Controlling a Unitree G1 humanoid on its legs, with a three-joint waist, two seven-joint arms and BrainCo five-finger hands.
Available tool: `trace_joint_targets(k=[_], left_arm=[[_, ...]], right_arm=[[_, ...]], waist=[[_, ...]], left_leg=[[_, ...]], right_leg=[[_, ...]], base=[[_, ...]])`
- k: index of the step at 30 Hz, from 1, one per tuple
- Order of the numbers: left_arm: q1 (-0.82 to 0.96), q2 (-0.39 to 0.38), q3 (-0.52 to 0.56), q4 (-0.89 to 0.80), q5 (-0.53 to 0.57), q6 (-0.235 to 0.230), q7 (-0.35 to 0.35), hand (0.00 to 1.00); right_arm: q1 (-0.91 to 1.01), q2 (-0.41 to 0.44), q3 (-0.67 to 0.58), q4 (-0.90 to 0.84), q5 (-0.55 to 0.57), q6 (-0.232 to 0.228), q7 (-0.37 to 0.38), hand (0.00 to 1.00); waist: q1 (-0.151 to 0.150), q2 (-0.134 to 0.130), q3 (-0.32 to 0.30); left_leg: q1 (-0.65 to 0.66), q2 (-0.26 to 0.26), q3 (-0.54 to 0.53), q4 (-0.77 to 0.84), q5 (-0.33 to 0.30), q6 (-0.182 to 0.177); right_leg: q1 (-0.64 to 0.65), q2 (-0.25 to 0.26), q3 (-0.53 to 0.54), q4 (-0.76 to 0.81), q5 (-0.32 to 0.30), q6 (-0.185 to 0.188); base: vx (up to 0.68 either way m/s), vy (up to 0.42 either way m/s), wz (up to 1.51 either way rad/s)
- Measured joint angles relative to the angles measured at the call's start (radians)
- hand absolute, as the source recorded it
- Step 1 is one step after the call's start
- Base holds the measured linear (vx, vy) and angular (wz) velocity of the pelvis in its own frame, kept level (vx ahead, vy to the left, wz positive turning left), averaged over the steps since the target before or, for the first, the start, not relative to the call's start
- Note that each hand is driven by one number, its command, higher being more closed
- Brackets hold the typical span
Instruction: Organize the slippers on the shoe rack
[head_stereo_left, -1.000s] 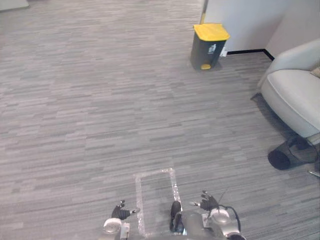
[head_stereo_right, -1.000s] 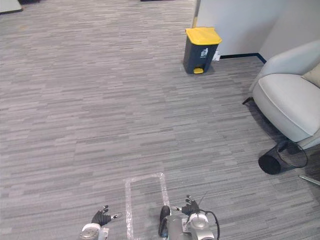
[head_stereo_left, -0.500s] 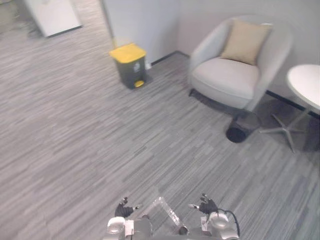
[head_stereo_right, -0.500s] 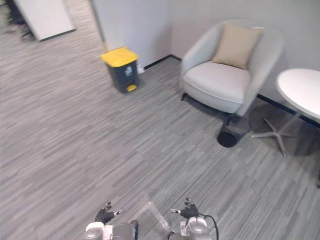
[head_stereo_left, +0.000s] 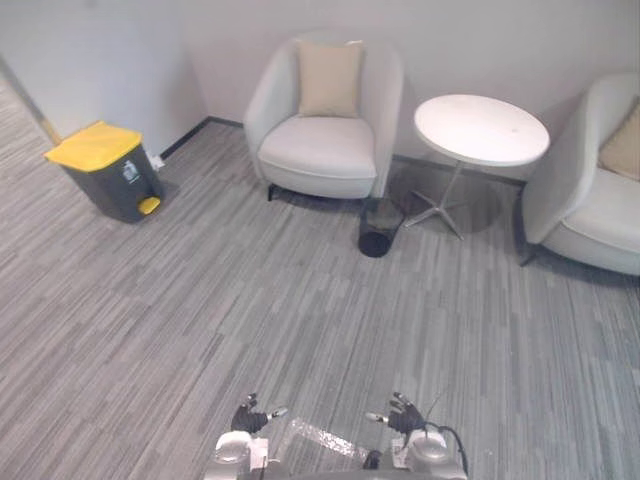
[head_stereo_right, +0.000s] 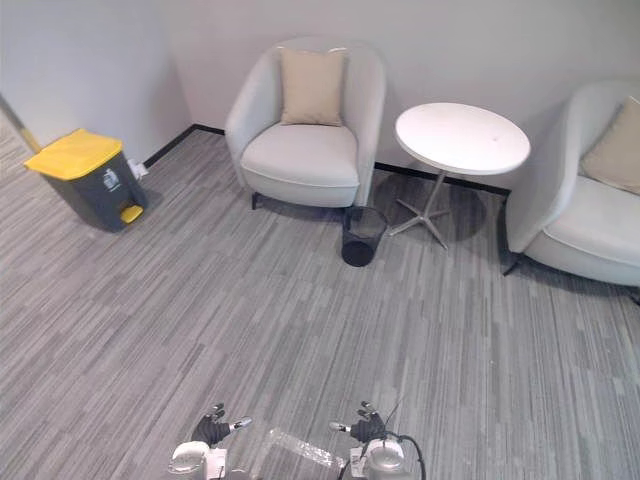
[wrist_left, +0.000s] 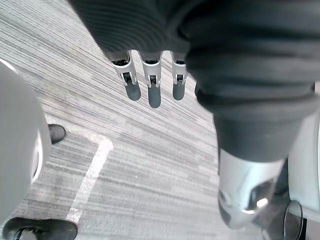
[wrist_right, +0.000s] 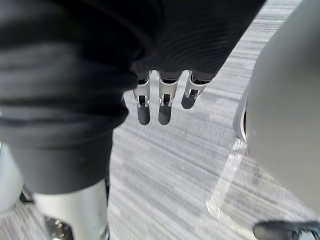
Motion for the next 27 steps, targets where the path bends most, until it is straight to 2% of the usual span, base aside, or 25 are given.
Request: trace_joint_targets(k=[1,3,6,8,10,11,13,14,15,17,18,20,27], left_arm=[[-0.002,0.0,-0.006,0.008,0.0,0.0,0.0,0.0],[-0.008,0.011,-0.009,0.017,0.0,0.0,0.001,0.0],[-0.016,0.035,-0.008,0.017,0.0,0.0,0.001,0.0],[-0.014,0.043,-0.008,0.018,-0.001,0.001,0.001,0.0],[-0.014,0.043,-0.007,0.019,-0.014,-0.001,0.001,0.0],[-0.014,0.038,-0.007,0.026,-0.019,-0.003,0.001,0.0],[-0.004,0.032,-0.008,0.031,-0.022,-0.004,0.001,0.0],[-0.003,0.031,-0.008,0.032,-0.023,-0.003,0.003,0.0],[-0.005,0.03,-0.004,0.034,-0.036,-0.002,0.003,0.0],[-0.002,0.03,-0.007,0.036,-0.037,-0.002,0.003,0.0],[0.001,0.034,-0.005,0.036,-0.036,-0.001,0.003,0.0],[0.007,0.036,-0.006,0.037,-0.036,-0.001,0.003,0.0],[0.003,0.03,-0.006,0.059,-0.036,0.0,0.002,0.0]], right_arm=[[-0.005,-0.027,0.0,0.024,0.0,0.005,-0.001,0.0],[-0.001,-0.048,-0.001,0.045,0.004,0.011,-0.003,0.0],[0.0,-0.048,-0.002,0.048,0.011,0.011,-0.009,0.0],[0.0,-0.049,-0.003,0.05,0.017,0.01,-0.009,0.0],[0.001,-0.049,-0.015,0.05,0.025,0.008,-0.009,0.0],[-0.001,-0.053,-0.024,0.059,0.025,0.01,-0.009,0.0],[-0.003,-0.063,-0.039,0.076,0.025,0.01,-0.009,0.0],[-0.002,-0.065,-0.04,0.076,0.025,0.01,-0.008,0.0],[-0.003,-0.072,-0.042,0.076,0.024,0.008,-0.009,0.0],[0.005,-0.06,-0.061,0.073,0.023,0.008,-0.008,0.0],[0.012,-0.048,-0.08,0.073,0.023,0.009,-0.009,0.0],[0.021,-0.044,-0.082,0.073,0.024,0.009,-0.009,0.0],[0.031,-0.046,-0.119,0.078,0.032,0.008,-0.008,0.0]], waist=[[0.0,0.013,0.0],[0.002,0.013,0.006],[0.009,-0.009,0.038],[0.015,-0.007,0.041],[0.015,-0.006,0.048],[0.02,0.005,0.042],[0.034,0.025,0.036],[0.034,0.032,0.036],[0.038,0.041,0.037],[0.036,0.04,0.036],[0.036,0.021,0.028],[0.033,0.009,0.014],[0.025,0.024,-0.008]], left_leg=[[-0.001,0.021,0.009,-0.001,0.003,-0.009],[-0.001,0.042,0.03,0.022,0.005,-0.013],[-0.009,0.073,0.05,0.131,0.005,-0.013],[-0.031,0.084,0.031,0.208,0.005,-0.012],[-0.066,0.072,-0.056,0.267,-0.008,-0.003],[-0.072,0.038,-0.153,0.255,-0.047,0.001],[-0.069,-0.039,-0.299,0.139,-0.074,0.001],[-0.068,-0.047,-0.325,0.092,-0.073,0.001],[-0.052,-0.053,-0.326,0.062,-0.046,0.002],[-0.03,-0.061,-0.286,0.031,-0.041,0.017],[-0.001,-0.071,-0.266,0.001,-0.036,0.019],[0.02,-0.076,-0.26,-0.033,-0.027,0.02],[0.069,-0.074,-0.284,-0.074,-0.01,0.025]], right_leg=[[0.019,0.035,0.018,-0.07,0.04,-0.008],[0.036,0.065,0.053,-0.135,0.072,-0.021],[0.072,0.095,0.121,-0.213,0.103,-0.032],[0.069,0.1,0.158,-0.215,0.105,-0.032],[0.074,0.107,0.206,-0.216,0.12,-0.034],[0.073,0.11,0.238,-0.231,0.135,-0.031],[0.071,0.11,0.306,-0.266,0.165,-0.017],[0.07,0.113,0.312,-0.273,0.17,-0.011],[0.073,0.119,0.325,-0.291,0.184,0.0],[0.105,0.104,0.322,-0.328,0.206,0.008],[0.108,0.09,0.323,-0.328,0.22,0.011],[0.111,0.087,0.325,-0.329,0.219,0.012],[0.13,0.099,0.3,-0.328,0.191,0.022]], base=[[0.04,-0.069,-0.46],[0.02,-0.074,-0.56],[-0.05,-0.065,-0.7],[-0.02,-0.027,-0.77],[0.01,0.023,-0.64],[0.03,0.103,-0.66],[0.02,0.167,-0.91],[-0.02,0.182,-0.82],[0.0,0.195,-0.58],[0.03,0.177,-0.45],[0.04,0.099,-0.28],[0.13,0.076,-0.15],[0.15,0.017,0.04]])
